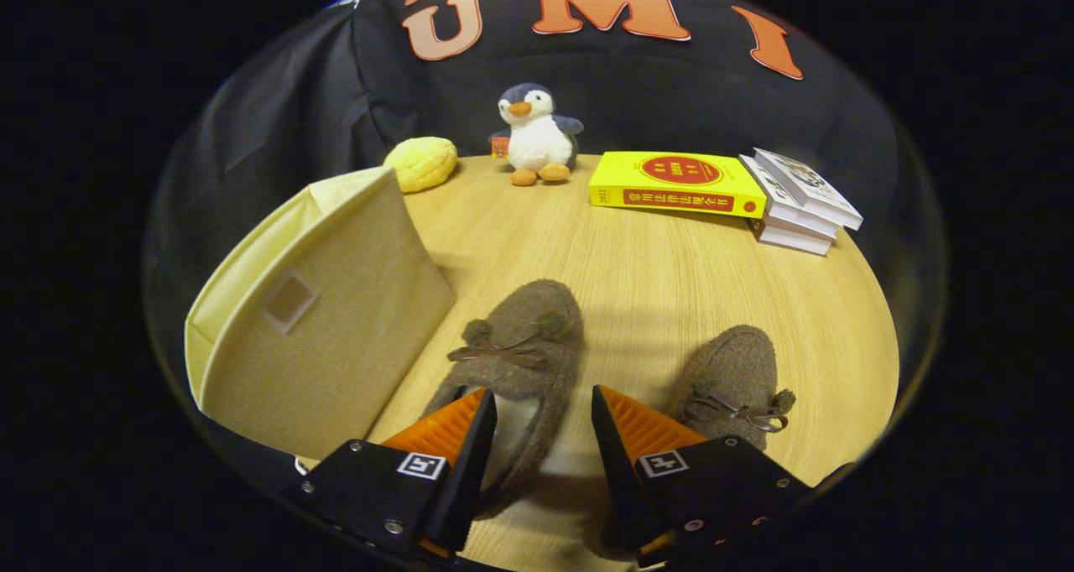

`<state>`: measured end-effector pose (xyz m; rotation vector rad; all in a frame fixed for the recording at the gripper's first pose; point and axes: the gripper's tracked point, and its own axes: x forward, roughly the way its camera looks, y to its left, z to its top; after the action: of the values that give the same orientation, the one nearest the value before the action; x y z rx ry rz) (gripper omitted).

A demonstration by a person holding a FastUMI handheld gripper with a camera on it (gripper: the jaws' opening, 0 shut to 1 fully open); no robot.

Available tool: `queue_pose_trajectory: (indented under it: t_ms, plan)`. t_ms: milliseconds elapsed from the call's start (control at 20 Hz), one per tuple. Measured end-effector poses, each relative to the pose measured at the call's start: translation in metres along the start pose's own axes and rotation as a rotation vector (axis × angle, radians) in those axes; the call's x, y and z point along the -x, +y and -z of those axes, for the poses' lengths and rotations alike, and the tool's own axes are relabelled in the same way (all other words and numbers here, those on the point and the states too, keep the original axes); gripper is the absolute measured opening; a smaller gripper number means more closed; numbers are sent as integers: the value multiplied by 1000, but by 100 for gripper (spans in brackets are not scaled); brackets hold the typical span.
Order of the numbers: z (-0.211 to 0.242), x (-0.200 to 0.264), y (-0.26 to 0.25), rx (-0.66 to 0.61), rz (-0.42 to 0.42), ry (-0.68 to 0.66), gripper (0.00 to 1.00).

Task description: Open the storage box then place both shoes into the box .Put the left shoe in first, then the right shoe, with the right side of both shoes facing outward in a uniform manner.

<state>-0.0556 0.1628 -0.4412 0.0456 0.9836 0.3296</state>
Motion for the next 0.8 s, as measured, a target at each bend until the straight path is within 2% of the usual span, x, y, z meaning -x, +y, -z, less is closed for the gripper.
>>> queue_pose_trajectory:
  t_ms: [150,300,400,500,600,800]
  plan:
    - [-7,-12,9,-35,-18,-29,59]
    - [0,-22,6,-21,4,-7,41]
    - [3,-28,1,-59,35,1,27]
    - [5,-33,-2,-104,43,9,17]
    - [4,-32,-2,-125,44,10,11]
    - [-4,-23,5,-165,38,10,8]
